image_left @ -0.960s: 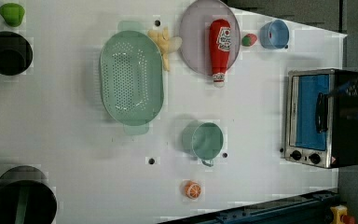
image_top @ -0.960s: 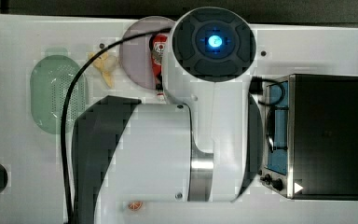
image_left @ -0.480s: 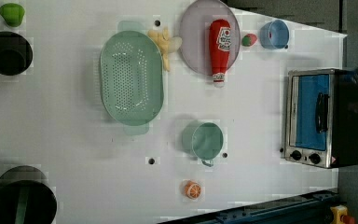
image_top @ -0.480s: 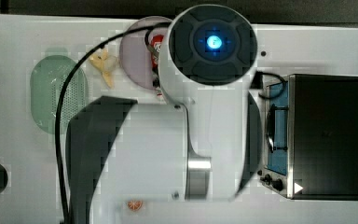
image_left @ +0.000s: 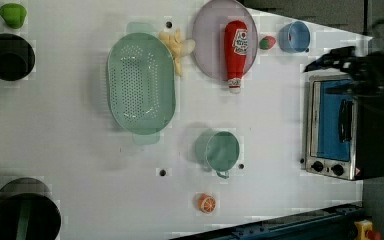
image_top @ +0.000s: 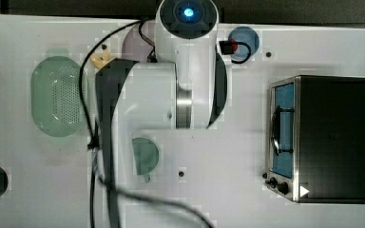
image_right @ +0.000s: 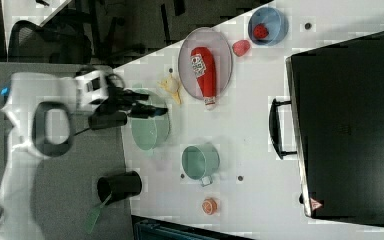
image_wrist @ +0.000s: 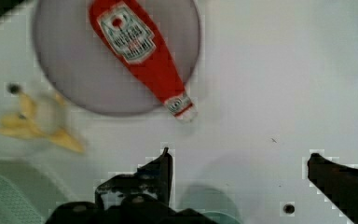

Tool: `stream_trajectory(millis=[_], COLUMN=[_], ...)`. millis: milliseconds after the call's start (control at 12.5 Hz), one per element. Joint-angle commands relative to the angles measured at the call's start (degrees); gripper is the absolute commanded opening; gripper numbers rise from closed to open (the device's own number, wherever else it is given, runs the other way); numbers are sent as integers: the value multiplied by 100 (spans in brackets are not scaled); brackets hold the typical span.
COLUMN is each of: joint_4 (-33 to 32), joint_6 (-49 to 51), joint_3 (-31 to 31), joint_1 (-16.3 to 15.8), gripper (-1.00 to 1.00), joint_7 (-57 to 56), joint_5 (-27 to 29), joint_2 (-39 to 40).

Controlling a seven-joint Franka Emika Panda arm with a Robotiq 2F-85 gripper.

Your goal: Pick ketchup from plate and place it on table.

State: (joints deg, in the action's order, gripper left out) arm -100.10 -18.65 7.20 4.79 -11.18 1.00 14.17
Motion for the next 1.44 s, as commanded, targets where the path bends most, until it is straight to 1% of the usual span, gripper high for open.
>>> stream_trajectory(millis=[80, 240, 480, 720, 960, 1200, 1440], joint_4=[350, 634, 1089, 1416, 1500, 1499, 1499], joint_6=[-155, -209, -363, -880, -1379, -1914, -2140], joint_3=[48, 77, 77, 76, 65, 51, 51], joint_1=[-15, -76, -241, -404, -489, -490, -492], gripper=[100, 100, 100, 100, 100, 100, 100], joint_7=[-996, -1411, -1880, -1919, -1922, -1922, -1920], joint_5=[26, -115, -483, -640, -928, -966, -1015], joint_2=[454, 901, 1552, 2142, 2613, 2900, 3174])
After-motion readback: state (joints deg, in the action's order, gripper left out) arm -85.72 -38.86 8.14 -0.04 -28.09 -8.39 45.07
